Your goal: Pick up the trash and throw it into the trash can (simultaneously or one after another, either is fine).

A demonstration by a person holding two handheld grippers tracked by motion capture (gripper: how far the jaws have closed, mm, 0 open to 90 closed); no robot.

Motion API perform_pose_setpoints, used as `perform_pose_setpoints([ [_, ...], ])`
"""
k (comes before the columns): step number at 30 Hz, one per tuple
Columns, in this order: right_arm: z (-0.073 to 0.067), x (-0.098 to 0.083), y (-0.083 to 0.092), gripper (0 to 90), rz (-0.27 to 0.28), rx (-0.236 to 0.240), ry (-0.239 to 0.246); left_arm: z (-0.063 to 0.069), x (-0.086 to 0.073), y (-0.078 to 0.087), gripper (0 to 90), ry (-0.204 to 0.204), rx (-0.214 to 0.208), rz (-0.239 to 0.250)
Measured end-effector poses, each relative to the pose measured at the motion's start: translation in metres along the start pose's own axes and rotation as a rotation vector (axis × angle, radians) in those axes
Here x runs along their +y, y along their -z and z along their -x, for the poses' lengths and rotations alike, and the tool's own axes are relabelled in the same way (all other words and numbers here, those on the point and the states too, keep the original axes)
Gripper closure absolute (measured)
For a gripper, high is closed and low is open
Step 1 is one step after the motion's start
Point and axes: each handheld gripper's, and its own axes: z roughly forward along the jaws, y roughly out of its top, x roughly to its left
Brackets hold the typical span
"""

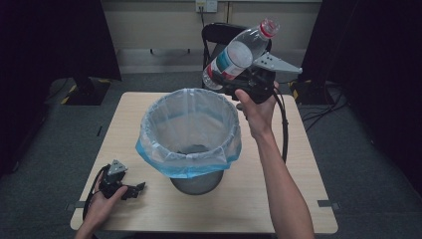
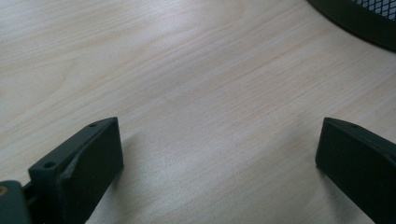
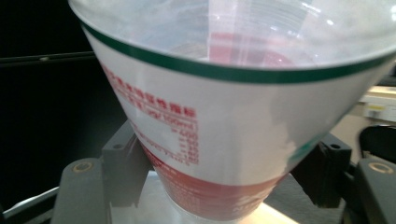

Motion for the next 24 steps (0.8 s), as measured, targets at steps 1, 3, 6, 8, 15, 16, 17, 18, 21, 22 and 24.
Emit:
perform_pose_setpoints([
  [1,-0.002,0.0,-0.001,28.6,-0.002,0.015,0.004,0.0,0.0,0.0,0.2,0.0,0.0,0.0],
  [3,-0.005,0.0,-0.003,28.6,-0.013,0.042,0.008,0.0,0.0,0.0,0.2,0.0,0.0,0.0],
  [6,-0.01,0.001,-0.004,28.5,-0.023,0.087,-0.001,0.0,0.0,0.0,0.2,0.0,0.0,0.0],
  [8,-0.013,0.002,-0.004,28.4,-0.027,0.111,-0.004,0.0,0.0,0.0,0.2,0.0,0.0,0.0],
  [15,-0.023,0.0,-0.007,27.6,-0.101,0.192,0.024,0.0,0.0,0.0,0.2,0.0,0.0,0.0],
  [16,-0.023,-0.002,-0.007,27.5,-0.117,0.202,0.033,0.0,0.0,0.0,0.2,-0.001,0.0,0.0],
  [17,-0.024,-0.003,-0.006,27.3,-0.132,0.211,0.034,0.0,0.0,0.0,0.2,0.0,0.0,0.0],
  [18,-0.024,-0.005,-0.006,27.2,-0.143,0.22,0.035,0.0,0.0,0.0,0.2,-0.001,0.0,0.0],
  [21,-0.023,-0.009,-0.004,26.6,-0.155,0.202,0.037,0.0,0.0,0.0,0.2,0.0,0.0,0.0],
  [22,-0.022,-0.01,-0.004,26.5,-0.158,0.206,0.027,0.0,0.0,0.0,0.2,0.0,0.0,0.0],
  [24,-0.02,-0.013,-0.005,26.1,-0.158,0.205,0.023,0.0,0.0,0.0,0.2,0.0,0.0,0.0],
])
